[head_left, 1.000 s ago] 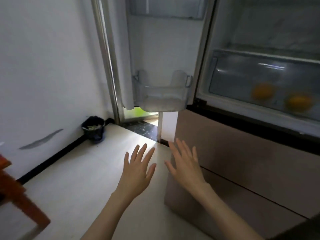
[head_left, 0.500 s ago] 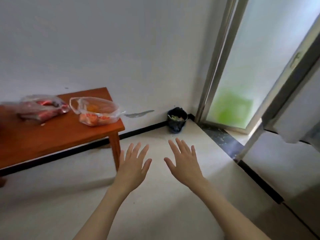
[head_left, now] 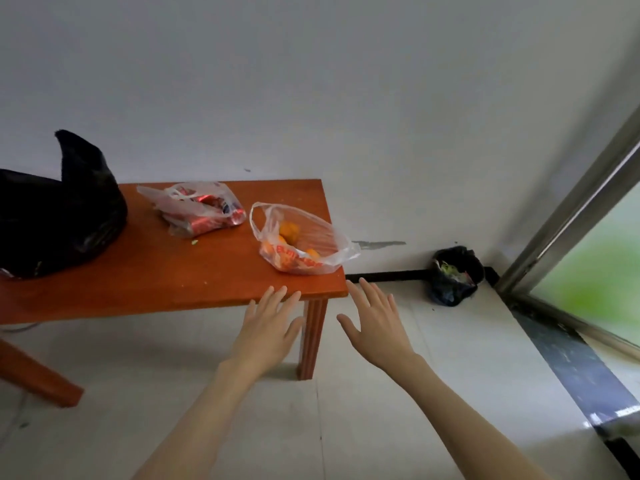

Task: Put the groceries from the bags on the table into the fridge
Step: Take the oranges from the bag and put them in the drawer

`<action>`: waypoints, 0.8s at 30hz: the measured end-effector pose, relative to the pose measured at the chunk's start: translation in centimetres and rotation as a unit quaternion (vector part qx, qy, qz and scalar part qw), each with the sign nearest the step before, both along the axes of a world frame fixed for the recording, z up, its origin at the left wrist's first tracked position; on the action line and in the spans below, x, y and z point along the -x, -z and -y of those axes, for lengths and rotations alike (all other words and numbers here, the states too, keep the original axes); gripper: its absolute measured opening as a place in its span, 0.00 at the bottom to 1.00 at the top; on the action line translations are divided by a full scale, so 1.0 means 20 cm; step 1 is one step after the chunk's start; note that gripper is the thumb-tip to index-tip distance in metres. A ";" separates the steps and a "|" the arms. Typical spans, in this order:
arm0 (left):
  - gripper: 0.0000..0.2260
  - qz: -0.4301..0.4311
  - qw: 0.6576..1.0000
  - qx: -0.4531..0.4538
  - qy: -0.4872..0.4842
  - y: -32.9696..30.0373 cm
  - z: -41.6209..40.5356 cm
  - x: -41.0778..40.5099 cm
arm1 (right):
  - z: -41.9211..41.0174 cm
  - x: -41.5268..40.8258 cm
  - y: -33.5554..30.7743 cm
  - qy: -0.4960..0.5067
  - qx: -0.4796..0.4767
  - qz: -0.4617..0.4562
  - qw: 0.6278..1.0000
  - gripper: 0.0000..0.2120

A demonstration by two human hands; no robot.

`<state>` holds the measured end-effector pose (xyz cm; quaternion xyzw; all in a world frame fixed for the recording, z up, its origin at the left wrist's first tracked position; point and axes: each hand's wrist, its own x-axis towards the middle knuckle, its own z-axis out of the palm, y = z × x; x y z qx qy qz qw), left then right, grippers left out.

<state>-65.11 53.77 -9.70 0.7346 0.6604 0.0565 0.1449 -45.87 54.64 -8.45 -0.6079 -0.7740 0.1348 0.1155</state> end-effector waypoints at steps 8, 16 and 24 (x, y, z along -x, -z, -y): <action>0.23 0.022 0.997 -0.018 0.066 0.09 -0.66 0.33 | -0.65 0.26 0.08 0.055 -0.017 -0.024 0.998 0.24; 0.17 0.059 0.988 -0.065 0.125 0.18 -1.13 0.49 | -1.01 0.43 0.20 0.091 -0.002 -0.048 0.995 0.17; 0.13 -0.010 0.976 -0.117 0.186 0.33 -1.55 0.41 | -1.36 0.42 0.43 0.053 0.087 -0.033 0.994 0.16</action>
